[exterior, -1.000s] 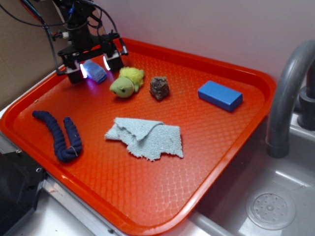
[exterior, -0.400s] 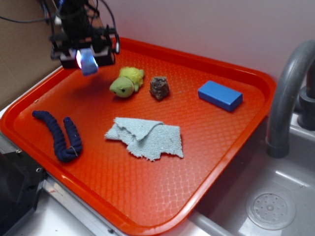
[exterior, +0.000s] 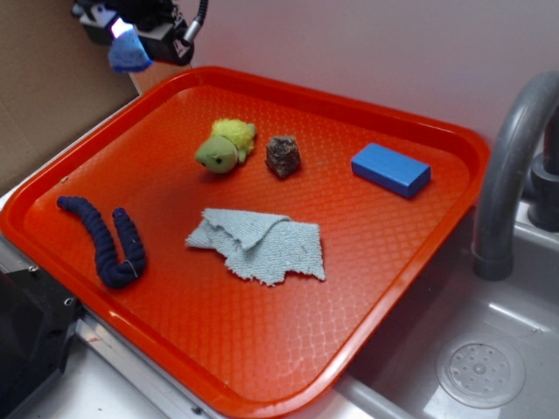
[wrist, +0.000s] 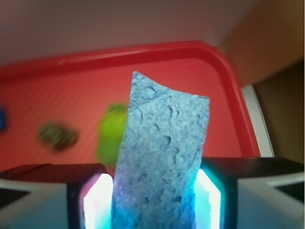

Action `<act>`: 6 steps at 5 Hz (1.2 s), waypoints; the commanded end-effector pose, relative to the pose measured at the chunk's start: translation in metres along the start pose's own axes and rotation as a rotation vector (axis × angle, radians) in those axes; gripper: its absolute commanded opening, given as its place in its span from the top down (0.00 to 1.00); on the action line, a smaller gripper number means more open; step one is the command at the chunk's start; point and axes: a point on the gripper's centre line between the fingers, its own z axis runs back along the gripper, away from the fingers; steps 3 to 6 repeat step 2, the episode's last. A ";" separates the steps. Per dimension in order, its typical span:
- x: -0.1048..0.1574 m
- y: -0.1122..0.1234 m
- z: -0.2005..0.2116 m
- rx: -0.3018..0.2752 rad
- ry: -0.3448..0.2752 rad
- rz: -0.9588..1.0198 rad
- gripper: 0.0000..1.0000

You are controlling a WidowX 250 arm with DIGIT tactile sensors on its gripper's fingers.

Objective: Grab the blue sponge.

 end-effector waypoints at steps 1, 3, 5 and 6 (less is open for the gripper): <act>0.008 -0.004 0.064 -0.168 -0.055 -0.181 1.00; 0.011 0.000 0.059 -0.182 -0.050 -0.169 1.00; 0.011 0.000 0.059 -0.182 -0.050 -0.169 1.00; 0.011 0.000 0.059 -0.182 -0.050 -0.169 1.00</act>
